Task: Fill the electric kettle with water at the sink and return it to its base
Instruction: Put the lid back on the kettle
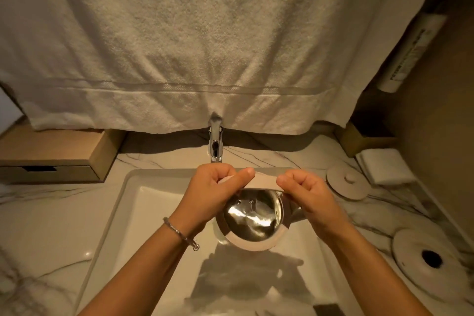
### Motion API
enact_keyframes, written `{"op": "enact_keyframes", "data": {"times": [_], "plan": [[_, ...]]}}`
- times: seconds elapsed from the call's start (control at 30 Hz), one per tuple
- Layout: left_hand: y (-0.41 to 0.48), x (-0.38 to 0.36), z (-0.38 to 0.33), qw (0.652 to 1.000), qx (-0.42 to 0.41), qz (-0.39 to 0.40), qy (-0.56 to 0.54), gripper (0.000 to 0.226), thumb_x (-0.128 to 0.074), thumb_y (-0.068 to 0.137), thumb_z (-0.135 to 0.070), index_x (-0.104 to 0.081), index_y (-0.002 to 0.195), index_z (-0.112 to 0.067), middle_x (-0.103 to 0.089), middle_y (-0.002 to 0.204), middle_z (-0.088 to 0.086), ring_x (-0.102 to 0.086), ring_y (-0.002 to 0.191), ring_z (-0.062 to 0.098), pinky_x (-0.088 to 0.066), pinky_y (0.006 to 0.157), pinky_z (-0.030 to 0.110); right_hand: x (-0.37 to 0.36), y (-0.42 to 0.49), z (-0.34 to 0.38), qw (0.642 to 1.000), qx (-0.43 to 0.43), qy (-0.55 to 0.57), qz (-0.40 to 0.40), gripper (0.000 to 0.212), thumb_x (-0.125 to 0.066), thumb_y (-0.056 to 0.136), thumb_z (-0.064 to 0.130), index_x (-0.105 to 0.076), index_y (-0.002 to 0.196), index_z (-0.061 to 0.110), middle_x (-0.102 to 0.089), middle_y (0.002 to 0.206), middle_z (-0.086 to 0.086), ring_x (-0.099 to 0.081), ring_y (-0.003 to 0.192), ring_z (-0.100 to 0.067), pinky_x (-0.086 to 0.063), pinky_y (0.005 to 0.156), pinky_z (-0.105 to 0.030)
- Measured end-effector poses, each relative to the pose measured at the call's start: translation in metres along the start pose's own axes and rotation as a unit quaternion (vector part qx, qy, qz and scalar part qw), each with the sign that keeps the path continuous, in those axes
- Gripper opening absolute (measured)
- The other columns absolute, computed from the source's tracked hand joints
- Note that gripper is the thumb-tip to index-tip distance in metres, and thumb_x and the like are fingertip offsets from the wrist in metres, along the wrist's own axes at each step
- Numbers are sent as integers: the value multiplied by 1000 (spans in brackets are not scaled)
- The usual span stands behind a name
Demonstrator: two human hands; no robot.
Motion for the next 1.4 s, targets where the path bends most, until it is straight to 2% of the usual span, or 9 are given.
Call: {"op": "enact_keyframes", "data": {"times": [0.23,0.33,0.5,0.57,0.63,0.97,1.13,1.27,1.4], "plan": [[-40,-32,-27,999,-33,32,-15,40,-62,66,-50,-59,54,-12,-54,51,0,-53,51,11,-46,54,18,20,-61,14,999,9,-12,-44,26,-70,67,52,-64,59,28,-62,51,5,-61,46,-12,-55,45,-31],[-51,-52,-31,998,-36,46,-19,41,-62,67,-48,-59,54,-9,-54,50,-2,-53,52,11,-47,55,18,36,-84,11,998,2,-10,-68,33,-60,61,55,-61,60,22,-58,51,4,-56,47,-12,-54,48,-32],[-60,-94,-36,997,-36,74,-8,38,-60,63,-54,-60,52,-17,-55,48,-7,-54,49,4,-45,52,11,69,-115,2,995,-11,17,-94,22,-67,71,37,-60,61,18,-53,48,6,-49,45,-6,-48,48,-29],[-62,-116,-36,996,-41,79,-3,38,-63,65,-53,-60,51,-18,-56,48,-8,-54,50,3,-45,52,11,87,-125,-2,995,-25,18,-95,23,-71,66,42,-61,55,24,-53,47,7,-51,43,-6,-50,45,-27],[-64,-136,-36,996,-41,79,0,37,-65,67,-52,-59,50,-20,-55,48,-9,-53,49,1,-44,52,12,104,-133,-6,996,-26,17,-86,24,-59,63,47,-59,50,27,-52,46,9,-52,43,-5,-51,43,-27],[-61,-236,-36,999,-19,31,-7,34,-61,66,-48,-55,45,-23,-51,42,-12,-50,46,1,-40,47,10,204,-136,-35,998,-28,-6,-48,23,-57,65,45,-59,53,25,-53,43,5,-52,38,-8,-47,37,-30],[-50,-259,-31,1000,-1,17,-15,33,-62,67,-45,-55,46,-20,-50,42,-12,-49,45,1,-39,46,10,230,-122,-48,999,-23,27,-21,23,-59,71,34,-56,54,19,-51,43,8,-49,38,-4,-43,37,-18],[-33,-270,-28,999,10,30,-4,32,-62,67,-44,-56,47,-20,-51,43,-12,-50,46,2,-39,46,10,242,-109,-59,998,1,53,-24,28,-52,86,8,-51,58,10,-51,41,10,-47,39,2,-40,41,-11],[-15,-276,-23,999,20,37,8,35,-62,68,-43,-57,49,-14,-52,43,-12,-51,46,2,-40,48,11,249,-97,-66,997,-8,69,-19,27,-49,89,6,-54,63,7,-55,44,11,-52,42,2,-42,43,-10]]}}
Point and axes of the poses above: each hand's wrist, its own y-axis towards the middle knuckle, its own x-axis out of the back of the hand, z = x × y, the point moved 2 cm from there along y, towards the middle knuckle
